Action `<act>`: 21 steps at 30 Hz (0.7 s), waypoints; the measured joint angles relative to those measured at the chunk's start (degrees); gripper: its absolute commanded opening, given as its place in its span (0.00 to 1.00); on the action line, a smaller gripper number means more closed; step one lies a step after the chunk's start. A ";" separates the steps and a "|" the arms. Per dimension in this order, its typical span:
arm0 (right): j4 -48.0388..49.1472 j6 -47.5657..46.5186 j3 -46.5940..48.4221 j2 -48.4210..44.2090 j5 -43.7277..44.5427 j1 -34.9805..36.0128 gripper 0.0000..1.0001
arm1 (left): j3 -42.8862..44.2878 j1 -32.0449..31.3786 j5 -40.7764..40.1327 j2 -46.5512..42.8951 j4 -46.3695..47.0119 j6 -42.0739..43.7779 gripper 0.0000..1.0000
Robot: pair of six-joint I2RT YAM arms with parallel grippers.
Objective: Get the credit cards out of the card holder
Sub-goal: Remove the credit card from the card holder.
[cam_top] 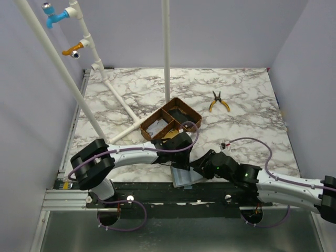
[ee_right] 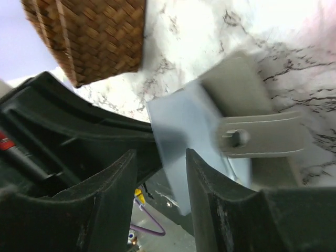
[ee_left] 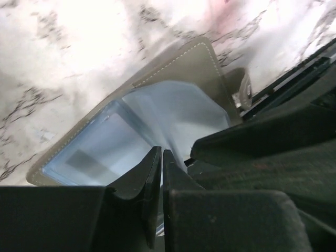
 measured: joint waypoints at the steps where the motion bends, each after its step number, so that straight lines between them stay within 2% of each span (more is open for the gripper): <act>1: -2.80 -0.35 0.81 -1.99 1.07 0.00 0.47 | 0.83 0.00 0.15 0.55 0.09 -0.02 0.08; 9: -21.38 -4.00 7.91 -14.56 8.92 -0.02 0.47 | 6.93 -0.48 3.32 8.74 3.23 -0.52 0.08; 16: -25.68 -10.27 10.84 -10.03 10.03 0.00 0.44 | 7.91 -0.42 3.89 11.67 2.97 -1.07 0.10; 21: -22.84 -15.93 10.82 -4.74 8.28 0.00 0.44 | 5.75 0.70 3.48 7.32 1.97 -0.85 0.13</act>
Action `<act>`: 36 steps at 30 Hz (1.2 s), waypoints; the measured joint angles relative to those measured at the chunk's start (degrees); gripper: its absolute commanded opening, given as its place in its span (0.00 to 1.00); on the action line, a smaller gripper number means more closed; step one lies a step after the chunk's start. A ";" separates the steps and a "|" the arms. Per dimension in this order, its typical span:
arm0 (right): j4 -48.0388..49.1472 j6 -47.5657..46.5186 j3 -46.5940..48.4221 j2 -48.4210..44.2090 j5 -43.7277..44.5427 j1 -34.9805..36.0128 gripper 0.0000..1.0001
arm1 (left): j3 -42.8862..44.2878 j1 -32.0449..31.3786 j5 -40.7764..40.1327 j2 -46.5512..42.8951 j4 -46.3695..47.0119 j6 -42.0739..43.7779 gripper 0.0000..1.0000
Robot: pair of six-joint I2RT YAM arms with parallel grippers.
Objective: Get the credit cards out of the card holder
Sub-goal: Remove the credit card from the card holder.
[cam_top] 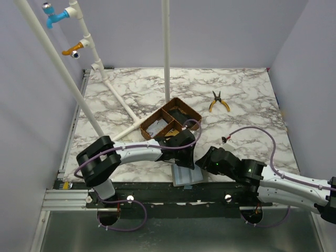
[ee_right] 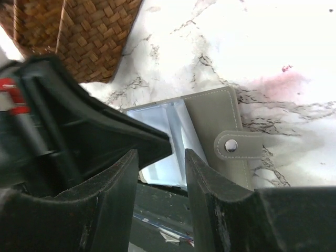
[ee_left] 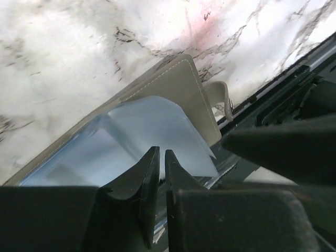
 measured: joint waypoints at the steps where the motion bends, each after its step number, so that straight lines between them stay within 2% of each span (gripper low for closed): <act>1: 1.03 -1.09 0.00 1.07 -0.44 0.00 0.44 | -0.90 0.35 -0.24 -1.88 -0.48 0.09 0.13; 6: 4.55 -6.12 1.03 7.58 -1.97 0.70 0.44 | -3.91 1.81 -1.25 -8.24 -0.74 0.15 0.13; 12: 5.31 -10.08 7.02 13.70 -1.42 4.04 0.44 | -6.40 2.71 -1.88 -10.10 -1.73 0.15 0.12; 21: -1.16 -12.31 21.68 26.64 7.10 14.64 0.46 | -14.36 7.15 -3.85 -19.65 -4.11 0.11 0.12; 27: -1.33 -12.35 24.48 33.55 8.07 16.76 0.49 | -15.26 7.13 -3.15 -19.69 -2.47 0.11 0.09; 31: -1.92 -8.74 20.13 29.86 9.29 16.81 0.54 | -14.51 6.97 -2.32 -15.87 -1.18 0.13 0.10; 36: -4.55 -4.33 14.25 16.83 11.69 16.81 0.54 | -14.08 5.90 -2.12 -13.79 -1.03 0.22 0.10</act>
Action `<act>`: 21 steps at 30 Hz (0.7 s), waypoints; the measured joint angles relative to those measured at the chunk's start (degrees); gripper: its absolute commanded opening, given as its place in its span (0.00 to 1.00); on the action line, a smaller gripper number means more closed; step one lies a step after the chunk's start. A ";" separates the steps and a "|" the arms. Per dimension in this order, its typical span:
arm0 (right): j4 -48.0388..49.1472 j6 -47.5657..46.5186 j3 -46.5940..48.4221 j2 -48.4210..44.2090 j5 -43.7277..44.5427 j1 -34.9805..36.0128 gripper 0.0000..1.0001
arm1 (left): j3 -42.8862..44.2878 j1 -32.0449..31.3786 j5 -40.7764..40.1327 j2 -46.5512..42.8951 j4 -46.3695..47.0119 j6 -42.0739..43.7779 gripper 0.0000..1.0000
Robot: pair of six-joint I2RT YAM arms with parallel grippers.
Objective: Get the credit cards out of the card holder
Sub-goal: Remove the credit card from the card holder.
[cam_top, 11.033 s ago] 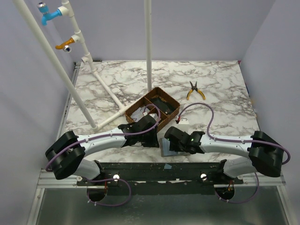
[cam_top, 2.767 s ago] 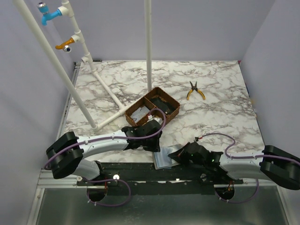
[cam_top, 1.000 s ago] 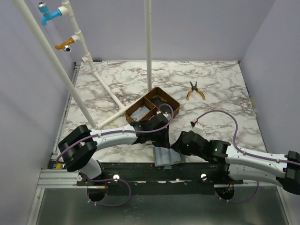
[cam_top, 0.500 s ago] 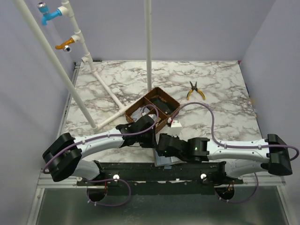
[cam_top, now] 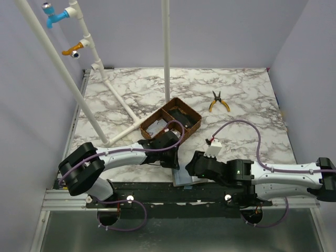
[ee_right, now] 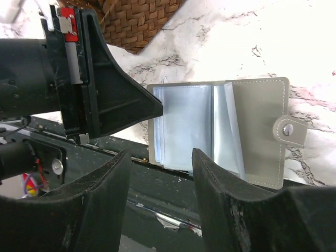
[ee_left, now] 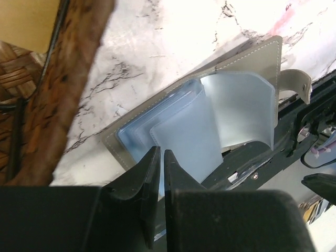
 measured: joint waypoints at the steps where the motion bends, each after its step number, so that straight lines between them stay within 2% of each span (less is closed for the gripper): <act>1: -0.09 0.66 -0.68 -1.55 0.20 0.00 0.54 | 0.33 -0.28 0.00 0.37 0.04 0.07 0.10; 4: -1.07 1.95 -2.05 -3.19 0.33 0.00 0.55 | 2.01 -1.07 0.20 2.03 0.02 0.17 0.10; 9: -1.49 1.81 -2.27 -0.46 0.22 0.00 0.55 | 5.46 -2.01 1.05 4.76 0.46 0.39 0.10; 13: -0.35 0.00 -2.27 4.26 -0.59 0.00 0.44 | 7.61 -2.25 2.05 7.69 1.03 0.87 0.09; 16: 2.91 -2.05 -2.25 6.97 -2.16 0.00 0.30 | 8.68 -2.27 2.71 9.62 1.27 1.03 0.09; 21: 8.87 -4.72 -2.25 8.55 -4.37 0.00 0.28 | 10.01 -2.27 3.87 10.99 1.55 1.27 0.09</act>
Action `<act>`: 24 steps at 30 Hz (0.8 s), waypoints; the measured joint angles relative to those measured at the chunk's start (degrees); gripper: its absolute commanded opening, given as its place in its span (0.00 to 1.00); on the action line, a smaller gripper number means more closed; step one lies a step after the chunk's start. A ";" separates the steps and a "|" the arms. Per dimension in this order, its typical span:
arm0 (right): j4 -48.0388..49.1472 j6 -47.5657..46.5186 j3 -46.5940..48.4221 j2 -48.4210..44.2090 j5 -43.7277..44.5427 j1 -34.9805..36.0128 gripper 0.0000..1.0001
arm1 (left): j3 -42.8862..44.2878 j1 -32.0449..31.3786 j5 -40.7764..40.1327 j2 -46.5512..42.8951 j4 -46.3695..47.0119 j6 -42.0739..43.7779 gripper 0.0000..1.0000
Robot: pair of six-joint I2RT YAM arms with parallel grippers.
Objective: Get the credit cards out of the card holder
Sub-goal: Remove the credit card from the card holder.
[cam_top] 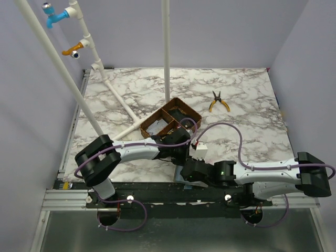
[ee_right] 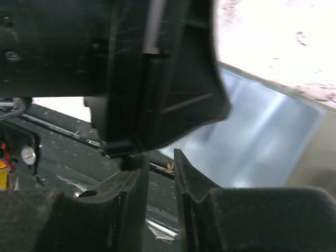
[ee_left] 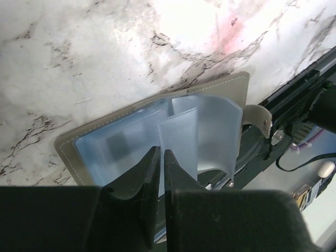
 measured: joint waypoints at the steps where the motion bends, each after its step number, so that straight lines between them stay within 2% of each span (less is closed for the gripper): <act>1: 1.38 -0.44 0.00 0.39 -0.48 0.00 0.28 | 0.15 -0.02 0.17 0.00 0.13 0.02 0.09; 9: 7.19 -0.17 -0.31 7.15 -2.25 0.00 0.27 | 0.39 0.02 1.18 0.00 0.52 0.61 0.09; 14: 9.73 2.54 -1.99 6.62 -2.12 0.39 0.31 | 0.39 -0.04 1.09 0.00 0.85 0.79 0.11; 24: 6.80 9.01 -3.89 4.81 -0.90 0.57 0.35 | -0.48 0.59 -0.33 -1.46 0.24 0.76 0.16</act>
